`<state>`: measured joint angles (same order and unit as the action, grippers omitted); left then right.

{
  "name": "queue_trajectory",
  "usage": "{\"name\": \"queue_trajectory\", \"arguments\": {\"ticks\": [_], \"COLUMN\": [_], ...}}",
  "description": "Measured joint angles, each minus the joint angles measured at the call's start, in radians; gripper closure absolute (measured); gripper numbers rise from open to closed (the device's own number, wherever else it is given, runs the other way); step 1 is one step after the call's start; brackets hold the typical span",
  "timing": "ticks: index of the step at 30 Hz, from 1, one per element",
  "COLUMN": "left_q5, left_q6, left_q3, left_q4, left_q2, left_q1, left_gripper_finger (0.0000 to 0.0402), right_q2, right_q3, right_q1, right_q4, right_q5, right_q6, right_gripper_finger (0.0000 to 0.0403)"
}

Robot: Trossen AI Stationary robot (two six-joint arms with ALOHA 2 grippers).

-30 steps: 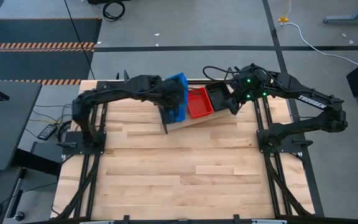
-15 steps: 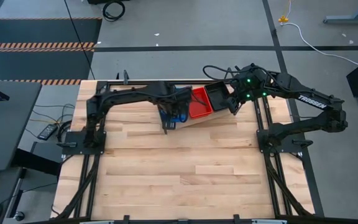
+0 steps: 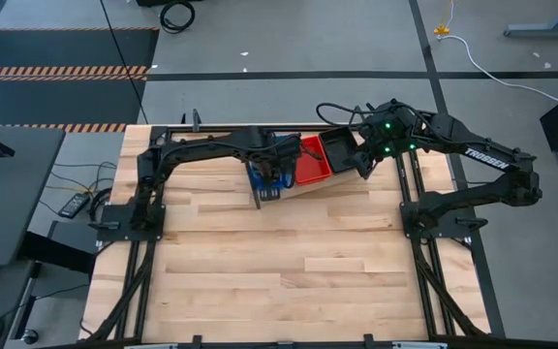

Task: Stack baskets on shelf by color
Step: Stack the blue bin on the stacked blue bins on the shelf

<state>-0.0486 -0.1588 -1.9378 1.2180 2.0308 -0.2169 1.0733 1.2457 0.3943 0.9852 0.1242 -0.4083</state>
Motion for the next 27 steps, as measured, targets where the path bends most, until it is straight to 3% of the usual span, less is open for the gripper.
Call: {"name": "queue_trajectory", "arguments": {"ticks": [5, 21, 27], "left_q5": [0.000, 0.005, 0.005], "left_q6": [0.050, 0.036, 0.036], "left_q3": [0.000, 0.001, 0.001], "left_q4": [-0.047, 0.057, 0.060], "left_q2": [0.000, 0.037, 0.061], "left_q1": [0.000, 0.000, 0.000], "left_gripper_finger": [0.0397, 0.0396, 0.0364], "right_q2": [0.000, 0.000, 0.000], "right_q3": [0.000, 0.000, 0.000], "right_q1": [0.000, 0.001, 0.002], "right_q4": [0.005, 0.016, 0.015], "right_q5": [0.000, 0.000, 0.001], "right_q6": [0.011, 0.038, 0.038], "right_gripper_finger": [0.0158, 0.0158, 0.0158]}}
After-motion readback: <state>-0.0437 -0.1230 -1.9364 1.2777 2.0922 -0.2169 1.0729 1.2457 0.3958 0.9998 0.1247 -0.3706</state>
